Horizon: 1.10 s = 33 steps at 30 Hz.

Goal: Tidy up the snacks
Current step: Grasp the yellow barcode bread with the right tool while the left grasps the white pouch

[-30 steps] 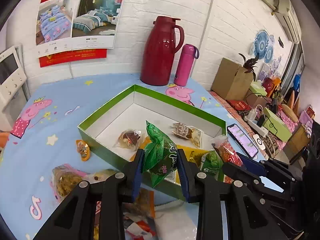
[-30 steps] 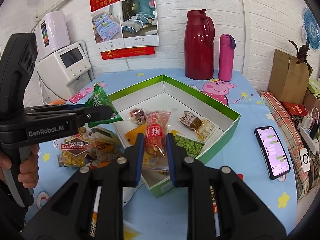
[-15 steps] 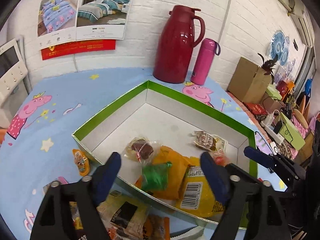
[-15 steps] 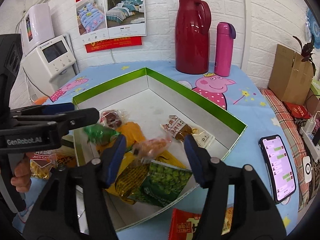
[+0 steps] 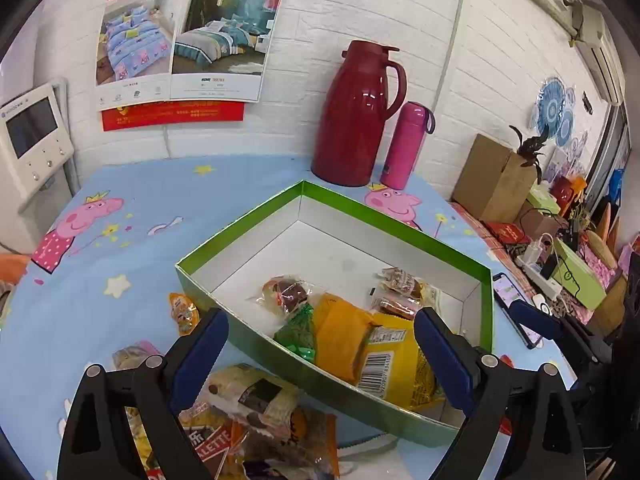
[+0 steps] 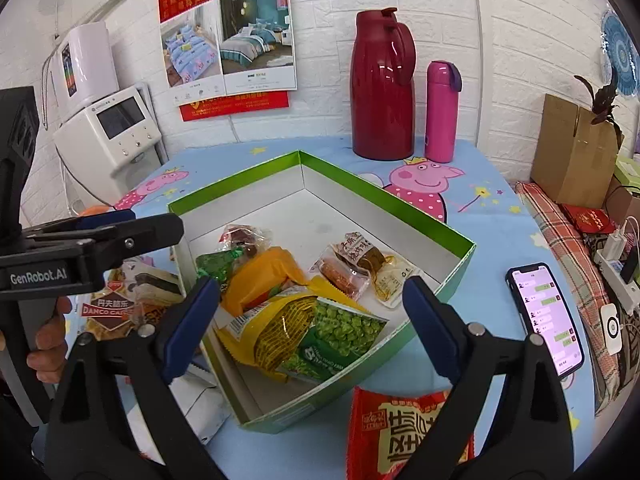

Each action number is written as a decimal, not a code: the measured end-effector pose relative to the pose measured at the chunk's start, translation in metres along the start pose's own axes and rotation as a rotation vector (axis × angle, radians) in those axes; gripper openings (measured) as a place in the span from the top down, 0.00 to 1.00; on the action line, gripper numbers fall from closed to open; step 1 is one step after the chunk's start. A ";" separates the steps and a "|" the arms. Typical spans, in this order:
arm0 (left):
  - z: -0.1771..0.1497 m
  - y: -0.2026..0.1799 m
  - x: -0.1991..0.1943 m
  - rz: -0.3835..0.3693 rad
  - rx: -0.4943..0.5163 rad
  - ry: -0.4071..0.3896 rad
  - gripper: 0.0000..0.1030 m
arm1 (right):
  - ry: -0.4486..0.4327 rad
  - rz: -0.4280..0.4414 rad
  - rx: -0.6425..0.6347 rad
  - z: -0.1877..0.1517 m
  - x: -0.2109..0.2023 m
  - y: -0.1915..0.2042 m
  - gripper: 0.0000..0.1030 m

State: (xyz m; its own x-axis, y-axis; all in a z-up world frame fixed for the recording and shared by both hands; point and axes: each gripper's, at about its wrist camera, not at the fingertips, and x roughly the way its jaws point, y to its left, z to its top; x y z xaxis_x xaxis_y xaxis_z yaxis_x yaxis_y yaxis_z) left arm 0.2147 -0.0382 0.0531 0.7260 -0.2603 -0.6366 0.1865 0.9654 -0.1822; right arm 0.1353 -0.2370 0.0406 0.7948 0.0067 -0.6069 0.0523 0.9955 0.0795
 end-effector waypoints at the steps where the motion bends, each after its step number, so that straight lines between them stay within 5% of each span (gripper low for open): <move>1: -0.001 -0.001 -0.007 -0.004 0.000 -0.008 0.07 | -0.012 0.002 0.003 0.000 -0.008 0.001 0.07; 14: -0.050 -0.002 -0.088 -0.010 -0.003 -0.021 0.07 | -0.168 0.037 0.038 -0.024 -0.120 0.001 0.01; 22: -0.104 -0.001 -0.104 -0.089 0.021 0.035 0.07 | -0.058 0.117 -0.004 -0.080 -0.121 0.025 0.01; 28: -0.139 0.017 -0.110 -0.095 -0.023 0.093 0.07 | 0.110 0.238 -0.079 -0.110 -0.075 0.059 0.01; 33: -0.150 0.034 -0.125 -0.055 -0.030 0.070 0.08 | 0.139 0.263 -0.199 -0.114 -0.053 0.084 0.06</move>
State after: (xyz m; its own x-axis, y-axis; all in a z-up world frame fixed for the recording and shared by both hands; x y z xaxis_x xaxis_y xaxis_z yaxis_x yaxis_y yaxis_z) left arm 0.0307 0.0251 0.0141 0.6670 -0.3142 -0.6756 0.2037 0.9491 -0.2403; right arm 0.0285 -0.1428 -0.0105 0.6751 0.2644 -0.6887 -0.2728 0.9569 0.1000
